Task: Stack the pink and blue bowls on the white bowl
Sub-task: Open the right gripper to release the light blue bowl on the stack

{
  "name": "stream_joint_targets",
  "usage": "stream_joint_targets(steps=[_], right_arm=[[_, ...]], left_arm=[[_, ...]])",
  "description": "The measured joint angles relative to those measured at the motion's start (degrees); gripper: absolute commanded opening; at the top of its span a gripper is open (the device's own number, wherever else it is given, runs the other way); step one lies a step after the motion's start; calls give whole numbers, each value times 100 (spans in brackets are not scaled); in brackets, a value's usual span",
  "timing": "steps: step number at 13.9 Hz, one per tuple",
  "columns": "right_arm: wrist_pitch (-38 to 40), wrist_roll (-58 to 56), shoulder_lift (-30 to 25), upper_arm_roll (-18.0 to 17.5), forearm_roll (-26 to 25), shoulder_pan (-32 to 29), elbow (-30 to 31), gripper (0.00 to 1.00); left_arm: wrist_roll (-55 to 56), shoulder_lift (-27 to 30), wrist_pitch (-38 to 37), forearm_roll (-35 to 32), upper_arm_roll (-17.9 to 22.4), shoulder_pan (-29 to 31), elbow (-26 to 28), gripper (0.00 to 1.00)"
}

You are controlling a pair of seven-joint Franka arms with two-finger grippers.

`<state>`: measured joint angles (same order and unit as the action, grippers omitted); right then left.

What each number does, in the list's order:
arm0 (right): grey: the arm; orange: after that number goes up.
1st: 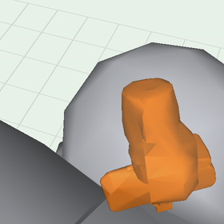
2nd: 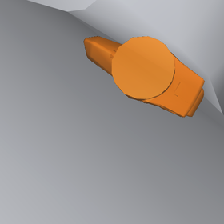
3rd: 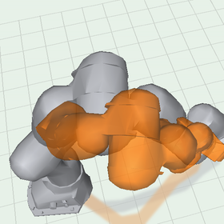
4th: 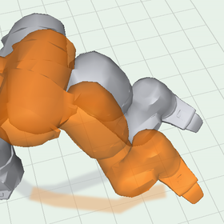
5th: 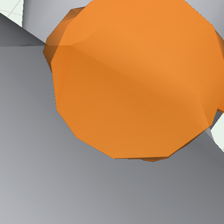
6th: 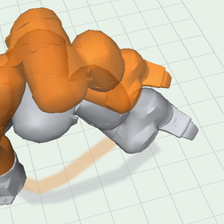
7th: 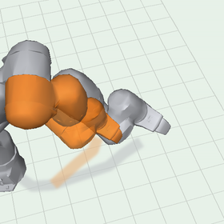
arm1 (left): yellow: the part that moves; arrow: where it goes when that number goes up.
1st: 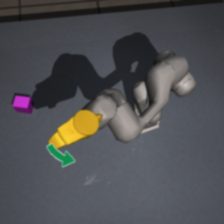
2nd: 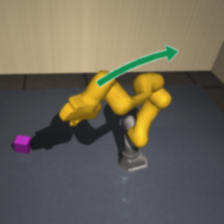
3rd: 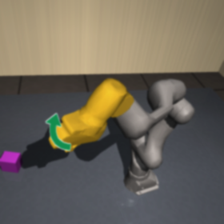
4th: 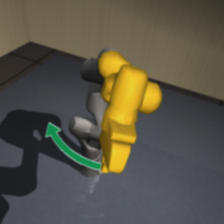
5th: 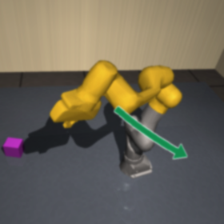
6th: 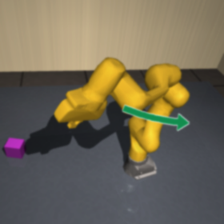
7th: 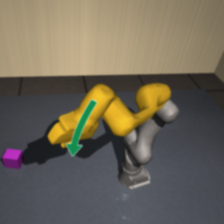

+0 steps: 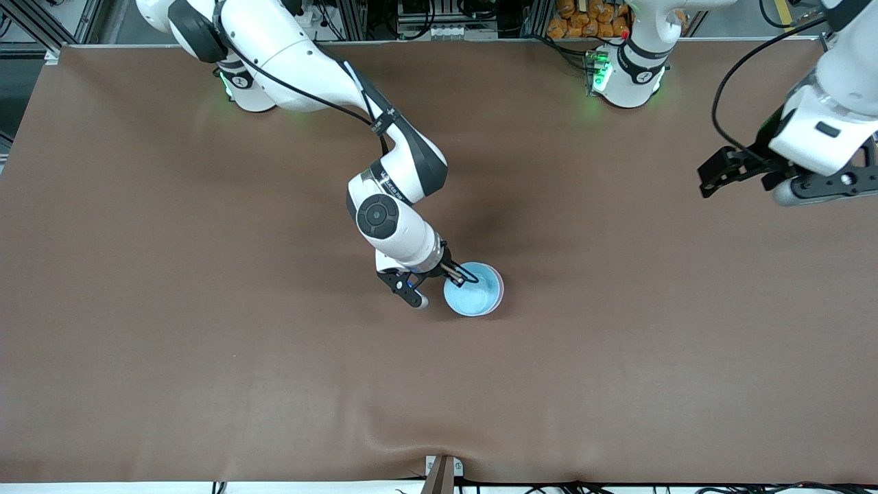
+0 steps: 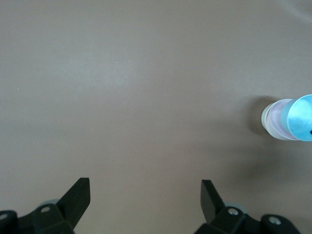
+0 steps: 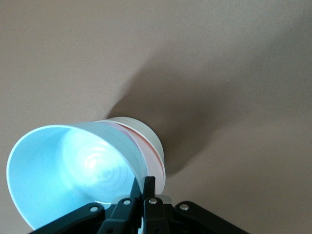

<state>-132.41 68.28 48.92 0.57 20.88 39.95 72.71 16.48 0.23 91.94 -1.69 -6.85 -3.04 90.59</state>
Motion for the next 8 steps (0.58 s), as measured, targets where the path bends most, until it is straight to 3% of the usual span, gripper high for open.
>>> stream_joint_targets(steps=[3,4,5,6,8], right_arm=[[0,21,18,-17,0,87,-4,0],[0,64,21,-18,0,117,-5,8],[0,88,28,-18,0,139,-5,34],[0,91,39,-18,0,153,-5,99],[-1,82,58,-16,-65,160,-7,100]], left_arm=[[-36,57,3,4,16,-17,27,100],[-36,56,3,4,13,-17,27,100],[-37,57,3,4,15,-11,27,100],[-39,56,3,4,17,-5,28,100],[-41,41,5,4,18,-4,31,100]])
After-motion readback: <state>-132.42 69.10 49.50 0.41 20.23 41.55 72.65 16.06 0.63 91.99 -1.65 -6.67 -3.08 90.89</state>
